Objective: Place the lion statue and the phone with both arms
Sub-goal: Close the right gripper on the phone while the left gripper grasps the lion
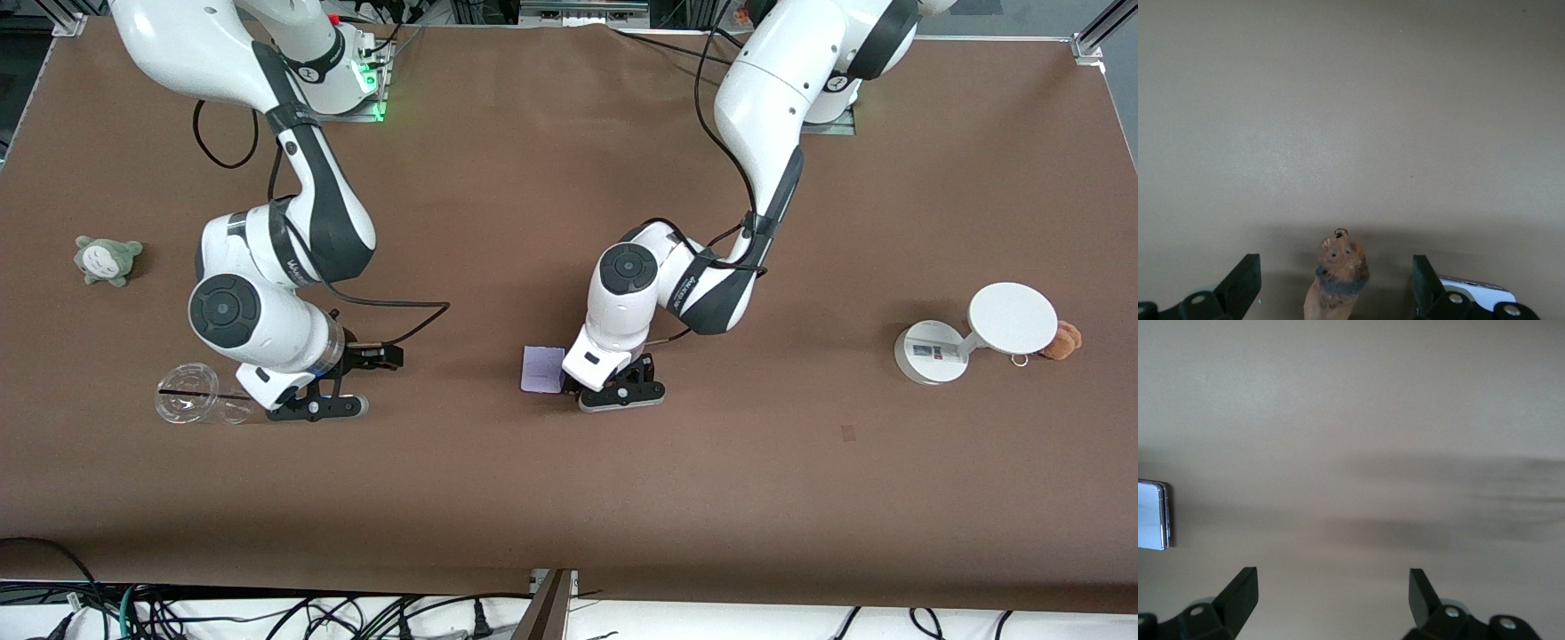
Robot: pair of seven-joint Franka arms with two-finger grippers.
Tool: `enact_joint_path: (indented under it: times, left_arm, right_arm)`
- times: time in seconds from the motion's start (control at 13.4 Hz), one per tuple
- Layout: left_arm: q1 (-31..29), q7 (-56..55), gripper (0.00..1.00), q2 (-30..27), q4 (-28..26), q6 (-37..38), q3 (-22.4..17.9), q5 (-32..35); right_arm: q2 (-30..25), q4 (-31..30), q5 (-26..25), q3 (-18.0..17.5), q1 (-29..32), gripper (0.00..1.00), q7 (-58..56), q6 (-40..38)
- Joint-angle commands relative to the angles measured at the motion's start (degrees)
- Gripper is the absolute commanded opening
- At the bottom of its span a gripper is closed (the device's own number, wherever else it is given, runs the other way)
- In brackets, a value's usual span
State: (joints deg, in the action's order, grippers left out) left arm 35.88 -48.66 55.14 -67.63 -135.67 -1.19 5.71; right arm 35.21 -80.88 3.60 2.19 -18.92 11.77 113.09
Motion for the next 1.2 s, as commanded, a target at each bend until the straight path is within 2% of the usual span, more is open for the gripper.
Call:
enact_joint_path:
  times: [0.0,0.07,0.15,0.22,0.37,0.45,0.52,0.75,0.9,1.12]
  left_arm:
    - [0.6,-1.08,1.0,1.46,2.07,-0.13,-0.83,1.06]
    - [0.51,-1.08,0.93,1.64,1.8,-0.13,-0.83,1.06]
    - [0.51,-1.08,0.78,1.64,1.71,-0.13,-0.83,1.06]
    - [0.51,-1.0,0.55,1.73,1.63,-0.13,-0.83,1.15]
    - [0.51,-0.47,0.22,1.73,1.45,-0.04,-0.83,1.24]
    - [0.51,-0.38,0.08,1.73,1.36,-0.04,-0.83,1.24]
    - [0.51,-0.29,0.0,1.82,1.36,-0.04,-0.83,1.32]
    - [-0.1,-0.2,0.0,1.03,1.45,0.05,-0.83,1.5]
    - [-2.81,2.59,0.0,-0.64,1.36,1.01,-0.57,1.5]
    - [-6.59,10.93,0.0,-5.81,-3.28,2.51,-0.22,0.8]
  right_arm:
    - [1.0,0.55,0.89,0.09,-0.68,1.0,1.07,1.43]
    - [1.44,0.55,0.89,0.09,-0.77,1.0,1.07,1.87]
    - [1.7,0.46,0.89,0.09,-1.29,1.0,1.15,2.22]
    - [1.79,0.46,0.89,0.09,-1.73,1.0,2.55,2.74]
    - [2.58,0.46,0.8,0.09,-3.22,1.0,6.06,3.89]
    - [2.85,0.46,0.8,0.09,-3.84,1.0,7.12,4.76]
    - [3.2,0.46,0.8,0.09,-4.28,1.0,8.18,5.12]
    - [3.81,0.46,0.8,0.09,-5.6,1.0,10.64,6.44]
    - [4.34,0.46,0.8,0.09,-6.91,1.0,12.83,7.58]
    - [5.66,0.46,0.62,0.09,-10.07,1.0,18.89,10.3]
